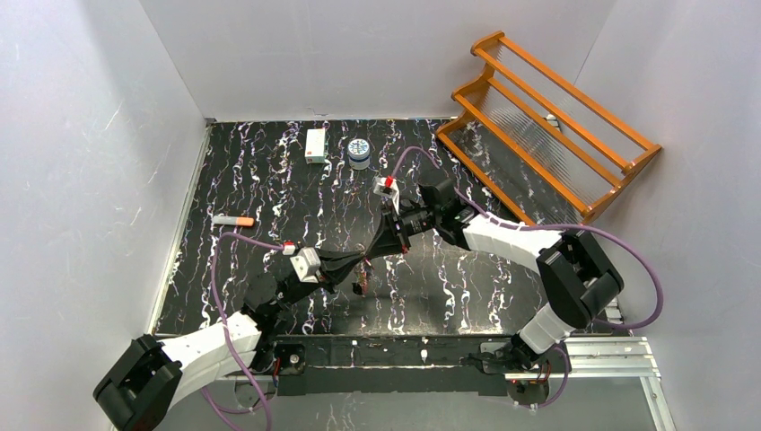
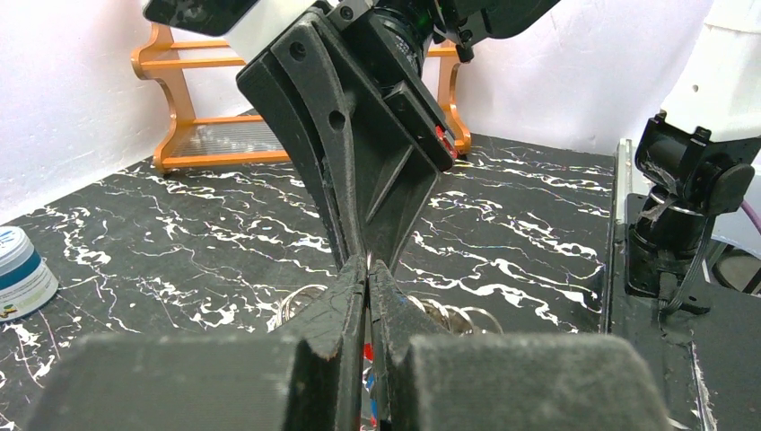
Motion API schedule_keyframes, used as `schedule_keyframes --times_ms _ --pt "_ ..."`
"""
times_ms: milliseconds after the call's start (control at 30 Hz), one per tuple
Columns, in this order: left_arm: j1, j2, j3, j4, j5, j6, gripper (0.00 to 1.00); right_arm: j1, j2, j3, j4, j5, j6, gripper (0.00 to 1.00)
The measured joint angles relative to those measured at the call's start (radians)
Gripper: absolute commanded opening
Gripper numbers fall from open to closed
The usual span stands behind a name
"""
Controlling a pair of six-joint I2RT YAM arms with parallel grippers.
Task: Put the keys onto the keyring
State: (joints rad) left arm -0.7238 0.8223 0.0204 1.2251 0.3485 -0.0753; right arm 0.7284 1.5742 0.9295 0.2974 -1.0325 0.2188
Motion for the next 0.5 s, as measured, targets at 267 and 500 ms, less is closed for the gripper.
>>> schedule_keyframes --times_ms 267,500 --pt "0.000 0.000 0.000 -0.003 0.002 0.000 0.00 0.008 0.029 0.017 -0.001 -0.002 0.013 0.12" --pt "0.000 -0.003 -0.007 0.004 0.003 -0.003 0.00 0.012 0.013 0.017 -0.029 0.059 -0.040 0.42"
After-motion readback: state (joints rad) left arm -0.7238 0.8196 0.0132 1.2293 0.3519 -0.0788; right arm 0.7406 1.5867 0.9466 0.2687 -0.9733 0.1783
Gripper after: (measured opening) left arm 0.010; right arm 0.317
